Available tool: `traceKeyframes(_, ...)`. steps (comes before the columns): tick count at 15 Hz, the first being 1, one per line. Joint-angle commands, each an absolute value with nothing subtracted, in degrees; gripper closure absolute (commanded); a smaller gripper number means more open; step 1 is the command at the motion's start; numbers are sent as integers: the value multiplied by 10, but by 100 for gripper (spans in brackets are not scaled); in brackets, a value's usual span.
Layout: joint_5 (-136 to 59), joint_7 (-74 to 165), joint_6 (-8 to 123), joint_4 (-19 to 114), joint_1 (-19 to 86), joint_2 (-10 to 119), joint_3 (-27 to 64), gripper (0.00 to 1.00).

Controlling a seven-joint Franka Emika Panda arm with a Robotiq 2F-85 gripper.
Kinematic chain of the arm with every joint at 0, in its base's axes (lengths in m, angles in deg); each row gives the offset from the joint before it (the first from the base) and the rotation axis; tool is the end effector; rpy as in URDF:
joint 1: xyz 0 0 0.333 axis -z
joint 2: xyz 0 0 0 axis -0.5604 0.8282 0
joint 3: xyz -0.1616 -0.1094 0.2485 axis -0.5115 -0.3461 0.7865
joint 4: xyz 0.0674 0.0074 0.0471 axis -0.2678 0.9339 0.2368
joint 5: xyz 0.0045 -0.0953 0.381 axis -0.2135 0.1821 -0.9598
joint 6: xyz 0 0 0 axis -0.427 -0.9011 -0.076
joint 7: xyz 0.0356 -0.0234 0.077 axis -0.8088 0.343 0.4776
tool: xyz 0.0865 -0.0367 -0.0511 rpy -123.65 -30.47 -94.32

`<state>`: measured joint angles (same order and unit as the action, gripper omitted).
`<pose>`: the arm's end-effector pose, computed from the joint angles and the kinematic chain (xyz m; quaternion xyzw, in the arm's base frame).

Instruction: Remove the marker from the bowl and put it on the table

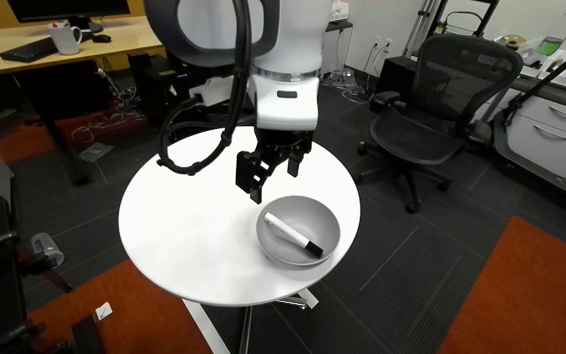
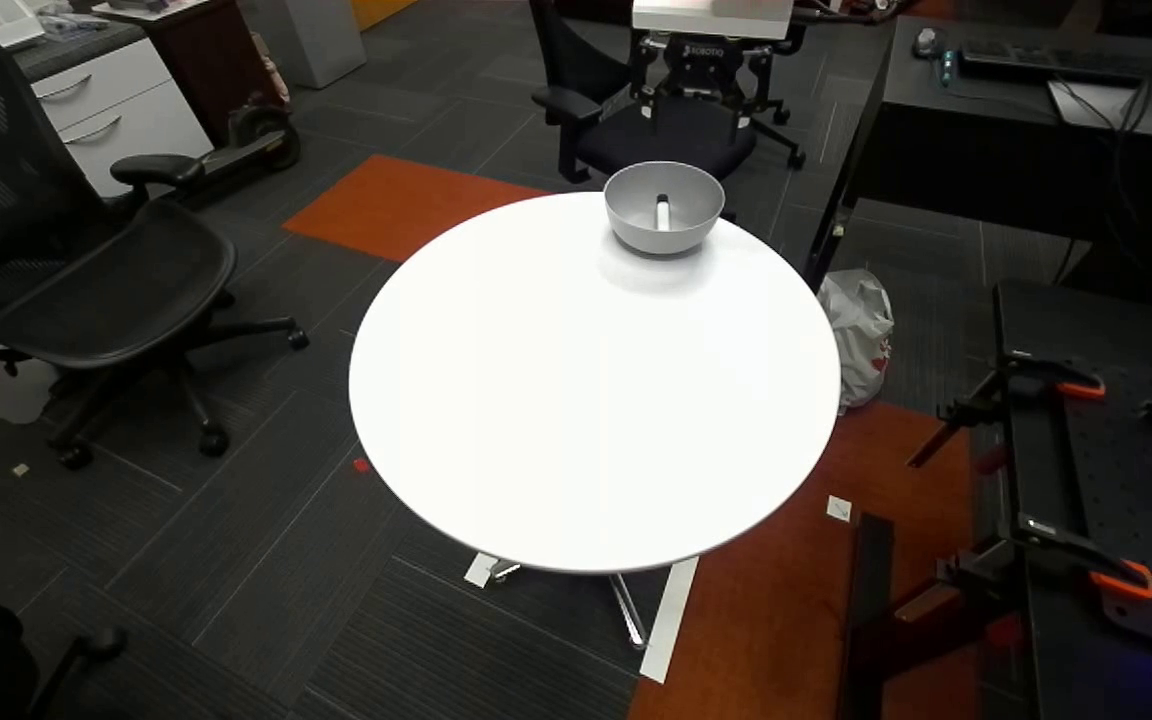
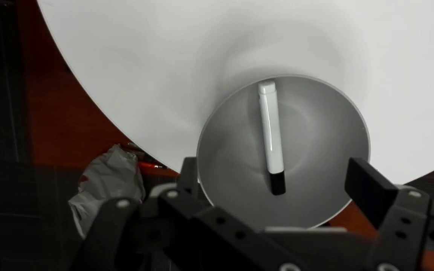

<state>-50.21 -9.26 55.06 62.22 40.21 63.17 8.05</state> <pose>0.6010 -0.2125 0.2890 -0.7438 0.6684 -0.0080 0.0046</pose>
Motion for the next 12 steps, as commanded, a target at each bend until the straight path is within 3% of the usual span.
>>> traceKeyframes(1, -498, -104, 550, 618, 406, 635, 84, 0)
traceKeyframes(12, -499, -132, 552, 588, 405, 670, 81, 0)
